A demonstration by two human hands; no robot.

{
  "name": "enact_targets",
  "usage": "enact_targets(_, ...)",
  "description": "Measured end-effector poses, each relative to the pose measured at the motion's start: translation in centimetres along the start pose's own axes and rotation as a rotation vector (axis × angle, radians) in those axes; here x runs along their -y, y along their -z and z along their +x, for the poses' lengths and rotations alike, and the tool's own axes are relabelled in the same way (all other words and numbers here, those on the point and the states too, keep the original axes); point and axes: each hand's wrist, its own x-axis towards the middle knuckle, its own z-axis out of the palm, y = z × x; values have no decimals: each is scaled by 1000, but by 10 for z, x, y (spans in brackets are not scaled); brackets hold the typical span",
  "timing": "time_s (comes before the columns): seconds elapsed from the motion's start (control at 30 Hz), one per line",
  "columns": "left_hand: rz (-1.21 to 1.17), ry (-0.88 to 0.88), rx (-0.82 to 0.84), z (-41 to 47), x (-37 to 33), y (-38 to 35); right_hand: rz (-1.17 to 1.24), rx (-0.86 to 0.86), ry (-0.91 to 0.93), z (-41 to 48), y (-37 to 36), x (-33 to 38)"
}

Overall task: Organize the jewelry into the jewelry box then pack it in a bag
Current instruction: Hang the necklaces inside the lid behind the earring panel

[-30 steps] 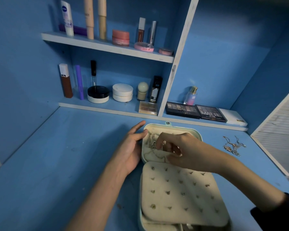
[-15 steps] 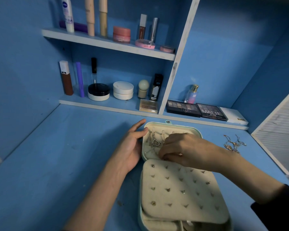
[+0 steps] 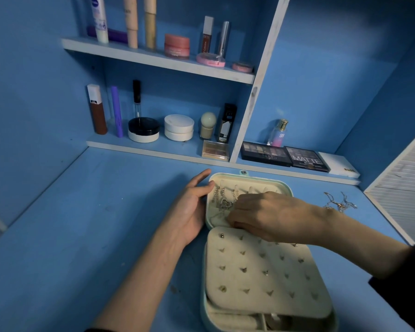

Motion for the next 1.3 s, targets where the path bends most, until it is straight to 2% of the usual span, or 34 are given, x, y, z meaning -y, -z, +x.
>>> enact_targets(0.1, -1, 2, -1, 0, 0, 0, 19, -4, -44, -3, -4, 2)
enact_targets(0.37, -70, 1, -21, 0, 0, -1, 271, -168, -450, 9, 2, 3)
enact_targets(0.6, -39, 1, -11, 0, -1, -1, 327, -197, -618, 16, -3, 9)
enact_targets(0.9, -18, -1, -9, 0, -2, -2, 486, -190, -605, 11, -1, 8)
enact_targets(1.1, -28, 8, -9, 0, -2, -1, 512, -128, -551, 11, 3, 9)
enact_targets(1.3, -26, 5, -10, 0, -1, -2, 505, -160, -583, 11, 0, 9)
